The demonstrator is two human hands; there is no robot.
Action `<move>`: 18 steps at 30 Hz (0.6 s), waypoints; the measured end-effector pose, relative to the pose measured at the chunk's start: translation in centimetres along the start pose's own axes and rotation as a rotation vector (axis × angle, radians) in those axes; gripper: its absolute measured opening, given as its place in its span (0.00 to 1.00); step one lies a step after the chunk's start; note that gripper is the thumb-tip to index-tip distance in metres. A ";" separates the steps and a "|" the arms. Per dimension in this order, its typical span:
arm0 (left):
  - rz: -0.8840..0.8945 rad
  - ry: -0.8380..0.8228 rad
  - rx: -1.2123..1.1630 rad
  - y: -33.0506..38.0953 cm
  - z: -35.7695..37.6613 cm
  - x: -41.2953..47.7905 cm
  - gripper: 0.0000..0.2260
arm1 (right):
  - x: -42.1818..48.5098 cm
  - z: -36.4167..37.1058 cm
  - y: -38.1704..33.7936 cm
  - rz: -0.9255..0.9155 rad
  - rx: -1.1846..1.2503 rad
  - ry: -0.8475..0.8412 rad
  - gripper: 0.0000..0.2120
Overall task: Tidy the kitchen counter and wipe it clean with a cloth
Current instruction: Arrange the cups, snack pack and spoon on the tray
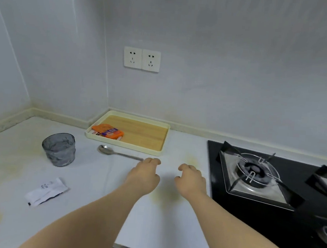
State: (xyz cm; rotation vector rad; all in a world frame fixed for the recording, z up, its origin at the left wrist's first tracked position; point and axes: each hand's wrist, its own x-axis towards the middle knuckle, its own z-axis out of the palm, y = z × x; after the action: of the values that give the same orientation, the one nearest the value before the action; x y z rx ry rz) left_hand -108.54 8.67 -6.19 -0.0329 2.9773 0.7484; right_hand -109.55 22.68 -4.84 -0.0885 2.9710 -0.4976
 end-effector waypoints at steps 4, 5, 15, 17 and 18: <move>0.056 -0.032 0.013 5.3 3.1 -1.6 0.22 | -2.4 -1.6 5.5 0.063 0.022 0.057 0.19; 0.069 -0.029 0.011 6.7 3.7 -1.8 0.22 | -3.1 -2.0 6.8 0.070 0.032 0.070 0.19; 0.123 -0.004 -0.099 26.8 13.5 -5.5 0.19 | -11.8 -8.4 27.6 0.135 0.100 0.173 0.19; 0.166 -0.030 -0.126 30.7 15.2 -6.1 0.17 | -13.3 -9.5 31.0 0.172 0.097 0.174 0.19; 0.193 -0.036 -0.124 32.9 16.1 -6.4 0.16 | -14.0 -10.1 33.0 0.193 0.087 0.176 0.19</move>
State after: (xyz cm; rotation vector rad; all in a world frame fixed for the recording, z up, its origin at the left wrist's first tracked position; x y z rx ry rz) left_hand -102.35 45.27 -4.32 0.2617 2.9242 0.9427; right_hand -98.25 58.17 -4.54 0.2614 3.0769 -0.6378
